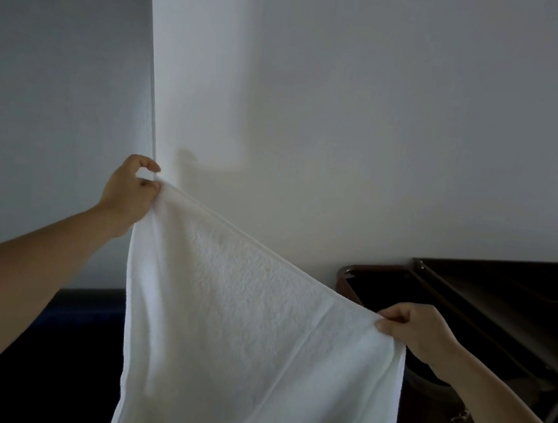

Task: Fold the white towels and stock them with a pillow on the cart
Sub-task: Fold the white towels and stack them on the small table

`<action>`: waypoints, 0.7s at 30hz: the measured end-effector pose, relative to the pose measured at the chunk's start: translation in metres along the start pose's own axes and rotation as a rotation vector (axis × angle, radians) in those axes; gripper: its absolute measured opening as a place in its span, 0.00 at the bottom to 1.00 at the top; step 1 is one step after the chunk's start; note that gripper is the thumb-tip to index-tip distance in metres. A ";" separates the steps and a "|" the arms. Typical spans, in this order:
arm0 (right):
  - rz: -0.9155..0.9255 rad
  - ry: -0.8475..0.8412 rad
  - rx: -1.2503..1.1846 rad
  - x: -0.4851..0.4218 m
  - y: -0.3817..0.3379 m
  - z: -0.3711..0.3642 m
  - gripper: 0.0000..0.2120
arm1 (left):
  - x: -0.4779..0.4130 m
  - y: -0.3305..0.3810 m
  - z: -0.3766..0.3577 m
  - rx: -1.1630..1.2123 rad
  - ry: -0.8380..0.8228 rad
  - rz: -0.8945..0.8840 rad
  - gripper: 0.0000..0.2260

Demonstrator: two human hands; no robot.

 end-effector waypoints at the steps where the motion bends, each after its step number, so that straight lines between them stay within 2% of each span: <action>1: 0.016 0.019 0.003 -0.001 -0.008 0.000 0.05 | 0.005 0.003 -0.002 -0.078 0.002 0.005 0.14; 3: 0.107 0.056 0.108 -0.003 -0.033 -0.005 0.03 | 0.019 0.015 -0.011 -0.127 -0.047 0.066 0.18; 5: 0.284 0.086 0.241 -0.003 -0.068 -0.016 0.01 | 0.042 0.032 -0.030 -0.121 -0.199 0.117 0.19; 9: 0.613 -0.001 0.308 0.007 -0.139 -0.046 0.03 | 0.108 0.065 -0.077 -0.007 -0.747 0.089 0.15; 11: 0.647 -0.052 0.270 0.010 -0.159 -0.056 0.04 | 0.134 0.074 -0.086 -0.009 -1.027 0.030 0.08; 12: 0.633 -0.071 0.236 0.009 -0.163 -0.058 0.04 | 0.141 0.077 -0.087 -0.048 -1.106 -0.015 0.08; 14: 0.590 -0.115 0.166 0.008 -0.166 -0.060 0.05 | 0.144 0.076 -0.082 -0.146 -1.097 -0.107 0.15; 16: 0.566 -0.128 0.133 0.009 -0.164 -0.061 0.11 | 0.142 0.071 -0.079 -0.192 -1.007 -0.146 0.13; 19: 0.502 -0.102 0.078 0.007 -0.158 -0.067 0.12 | 0.144 0.063 -0.081 -0.282 -0.950 -0.235 0.08; 21: 0.405 -0.075 0.135 0.003 -0.151 -0.073 0.10 | 0.144 0.066 -0.083 -0.342 -0.900 -0.293 0.11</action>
Point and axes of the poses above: each hand's wrist, its own x-axis away from the middle knuckle, its own z-axis out of the back of the hand, y = z × x, the point moved 2 cm from there along -x, towards the middle knuckle, and after that the axes turned 2 degrees about x, right-handed, at the moved point
